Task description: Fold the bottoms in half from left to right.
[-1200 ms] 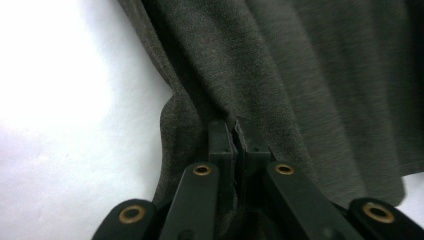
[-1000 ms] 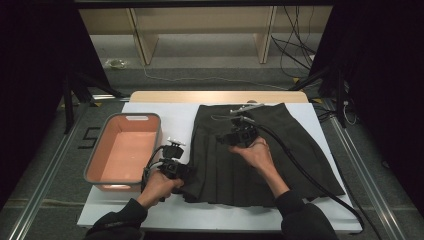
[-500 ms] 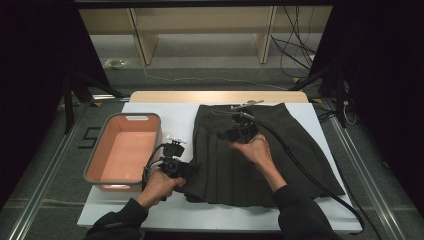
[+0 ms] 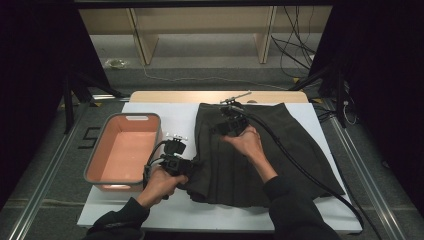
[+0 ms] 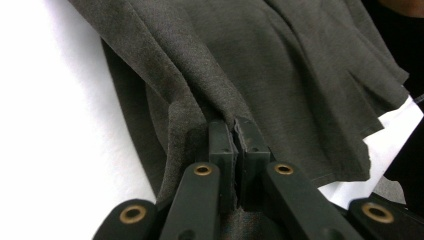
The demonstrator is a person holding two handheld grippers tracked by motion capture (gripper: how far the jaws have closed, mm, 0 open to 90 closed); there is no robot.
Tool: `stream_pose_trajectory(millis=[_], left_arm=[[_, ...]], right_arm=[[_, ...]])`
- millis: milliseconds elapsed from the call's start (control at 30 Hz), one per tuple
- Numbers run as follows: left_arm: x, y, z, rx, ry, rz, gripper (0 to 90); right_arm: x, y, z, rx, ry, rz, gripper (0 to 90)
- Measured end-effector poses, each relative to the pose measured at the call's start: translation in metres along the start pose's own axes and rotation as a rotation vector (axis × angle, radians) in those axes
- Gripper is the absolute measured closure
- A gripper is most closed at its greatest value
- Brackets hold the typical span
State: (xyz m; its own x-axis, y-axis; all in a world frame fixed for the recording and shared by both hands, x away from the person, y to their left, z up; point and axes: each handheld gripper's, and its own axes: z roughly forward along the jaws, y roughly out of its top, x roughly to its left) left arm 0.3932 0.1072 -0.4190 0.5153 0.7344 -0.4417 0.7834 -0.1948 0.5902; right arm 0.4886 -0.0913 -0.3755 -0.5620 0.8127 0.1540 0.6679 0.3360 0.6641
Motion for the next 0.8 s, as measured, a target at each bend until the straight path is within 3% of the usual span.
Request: stream_pose_trajectory(millis=[467,800], left_arm=[[-0.019,0.005,-0.006,-0.035,-0.032,0.044,87.0],[-0.028,0.009,-0.008,-0.052,-0.052,0.052,87.1]], right_arm=[[0.022,0.018,0.024,0.062,-0.005,-0.042,28.6],[0.018,0.023,0.037,0.104,-0.02,-0.027,30.8]])
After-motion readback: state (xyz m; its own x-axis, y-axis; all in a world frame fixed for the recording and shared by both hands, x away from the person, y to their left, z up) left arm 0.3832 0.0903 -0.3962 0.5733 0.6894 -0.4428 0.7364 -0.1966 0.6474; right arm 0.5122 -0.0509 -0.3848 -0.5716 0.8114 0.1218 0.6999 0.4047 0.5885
